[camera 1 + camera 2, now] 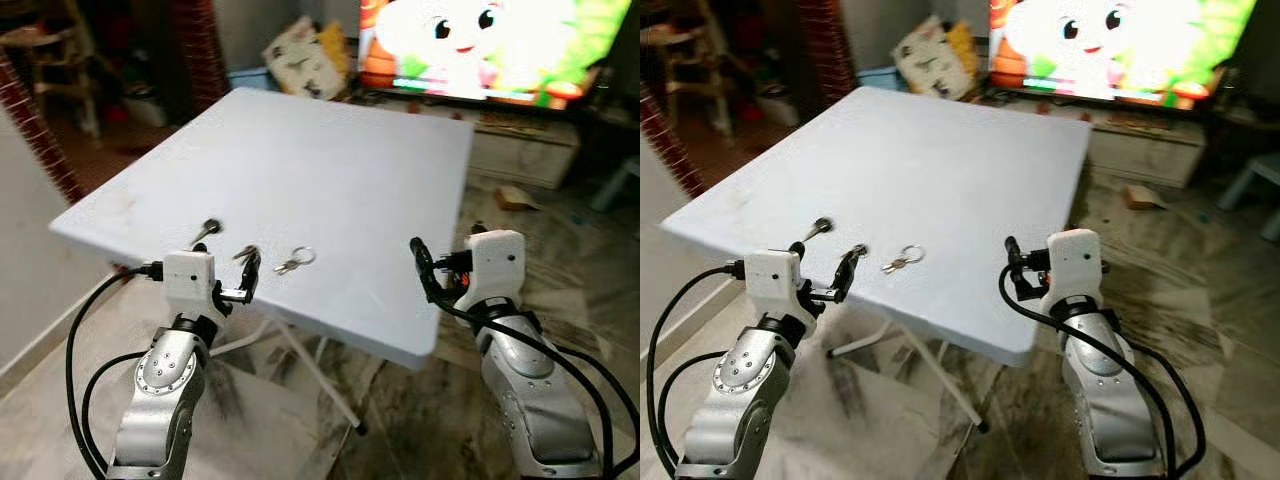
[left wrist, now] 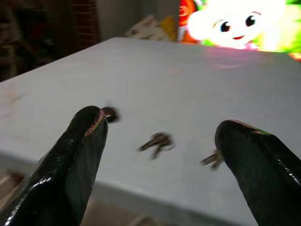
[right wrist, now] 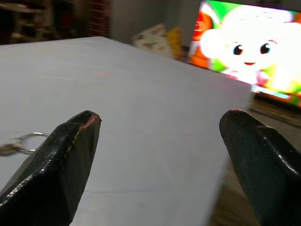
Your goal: Hang keys on a hook
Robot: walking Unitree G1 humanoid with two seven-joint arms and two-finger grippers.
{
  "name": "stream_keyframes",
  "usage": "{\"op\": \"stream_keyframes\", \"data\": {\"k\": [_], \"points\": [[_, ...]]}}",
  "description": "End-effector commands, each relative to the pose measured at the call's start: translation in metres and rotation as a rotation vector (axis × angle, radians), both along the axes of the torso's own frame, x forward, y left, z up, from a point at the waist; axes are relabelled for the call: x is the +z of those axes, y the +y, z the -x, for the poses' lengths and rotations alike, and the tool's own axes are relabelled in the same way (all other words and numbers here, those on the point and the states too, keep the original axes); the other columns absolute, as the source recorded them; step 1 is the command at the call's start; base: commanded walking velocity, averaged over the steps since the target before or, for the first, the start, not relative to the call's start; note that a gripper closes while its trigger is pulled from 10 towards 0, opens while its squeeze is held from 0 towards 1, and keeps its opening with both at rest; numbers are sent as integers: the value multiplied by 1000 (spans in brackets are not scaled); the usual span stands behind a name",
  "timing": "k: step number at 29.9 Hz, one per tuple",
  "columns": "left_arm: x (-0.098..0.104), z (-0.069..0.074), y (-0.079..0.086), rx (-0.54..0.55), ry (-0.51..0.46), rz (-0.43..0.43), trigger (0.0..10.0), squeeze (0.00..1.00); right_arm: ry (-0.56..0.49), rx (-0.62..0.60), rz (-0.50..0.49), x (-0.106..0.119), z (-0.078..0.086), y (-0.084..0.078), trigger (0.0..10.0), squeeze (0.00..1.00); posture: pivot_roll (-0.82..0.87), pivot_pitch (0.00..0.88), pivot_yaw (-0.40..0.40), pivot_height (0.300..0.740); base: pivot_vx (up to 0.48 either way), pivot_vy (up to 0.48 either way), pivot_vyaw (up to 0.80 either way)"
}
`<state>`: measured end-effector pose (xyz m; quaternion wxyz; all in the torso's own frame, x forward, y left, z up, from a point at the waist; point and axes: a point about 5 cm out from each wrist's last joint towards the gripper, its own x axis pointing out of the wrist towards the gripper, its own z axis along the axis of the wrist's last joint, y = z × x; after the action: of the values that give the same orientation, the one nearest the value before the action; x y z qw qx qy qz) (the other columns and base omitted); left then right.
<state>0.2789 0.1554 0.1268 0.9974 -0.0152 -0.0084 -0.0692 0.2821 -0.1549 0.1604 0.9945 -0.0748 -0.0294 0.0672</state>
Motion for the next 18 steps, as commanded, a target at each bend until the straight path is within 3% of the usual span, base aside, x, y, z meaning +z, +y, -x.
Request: {"op": "stream_keyframes", "data": {"k": [1, 14, 18], "points": [[0, 0, 0, 7, 4, -6, 10000, 0, -18, -5, 0, 4, 0, -2, 10000, 0, -50, 32, 43, 740, 0, 0, 725], [1, 0, -1, -7, -3, 1, 10000, 0, -19, -6, -10, 4, 1, -1, 10000, 0, -50, 35, 45, 740, 0, 0, 656], [1, 0, -1, -10, -4, 0, 10000, 0, -20, -7, -13, 4, 1, -1, 10000, 0, -50, 34, 45, 740, 0, 0, 359]]}}
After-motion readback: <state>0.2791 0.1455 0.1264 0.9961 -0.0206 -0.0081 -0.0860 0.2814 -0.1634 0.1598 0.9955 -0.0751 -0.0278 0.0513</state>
